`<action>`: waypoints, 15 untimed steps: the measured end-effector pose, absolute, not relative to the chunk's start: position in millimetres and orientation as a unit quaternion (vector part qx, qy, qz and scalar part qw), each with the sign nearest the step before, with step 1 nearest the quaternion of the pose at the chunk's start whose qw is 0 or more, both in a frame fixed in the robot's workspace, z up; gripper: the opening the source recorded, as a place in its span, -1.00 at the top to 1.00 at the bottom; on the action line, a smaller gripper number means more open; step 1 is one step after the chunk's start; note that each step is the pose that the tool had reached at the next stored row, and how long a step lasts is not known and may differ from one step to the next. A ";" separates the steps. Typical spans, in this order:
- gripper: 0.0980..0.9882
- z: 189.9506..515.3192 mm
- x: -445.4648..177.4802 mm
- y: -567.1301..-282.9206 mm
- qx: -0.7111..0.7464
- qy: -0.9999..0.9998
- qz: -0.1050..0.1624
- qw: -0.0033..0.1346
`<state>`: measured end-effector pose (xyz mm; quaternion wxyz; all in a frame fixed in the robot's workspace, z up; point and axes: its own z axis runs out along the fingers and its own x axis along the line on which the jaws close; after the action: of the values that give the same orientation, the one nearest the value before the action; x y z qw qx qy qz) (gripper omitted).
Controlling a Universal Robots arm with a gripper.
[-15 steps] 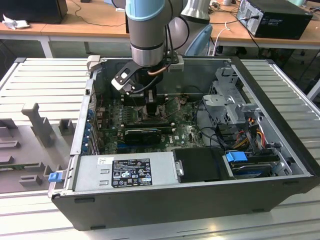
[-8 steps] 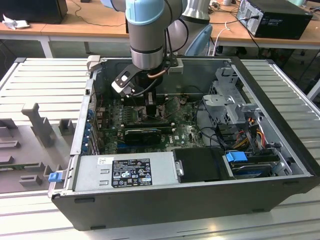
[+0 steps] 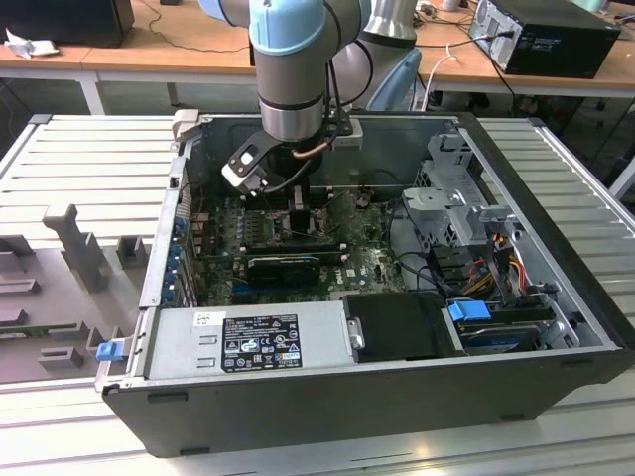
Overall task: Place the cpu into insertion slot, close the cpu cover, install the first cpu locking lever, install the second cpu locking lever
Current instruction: 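Place the cpu into insertion slot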
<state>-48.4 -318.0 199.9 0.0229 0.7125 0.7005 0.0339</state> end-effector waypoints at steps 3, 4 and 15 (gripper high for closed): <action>0.03 199.7 -48.4 -318.0 0.712 0.700 0.034 0.023; 0.03 199.6 -48.4 -318.0 0.712 0.700 0.034 0.023; 0.31 211.4 -48.4 -317.9 0.713 0.700 0.034 0.023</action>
<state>-48.4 -317.9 211.4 0.0228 0.7126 0.7004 0.0338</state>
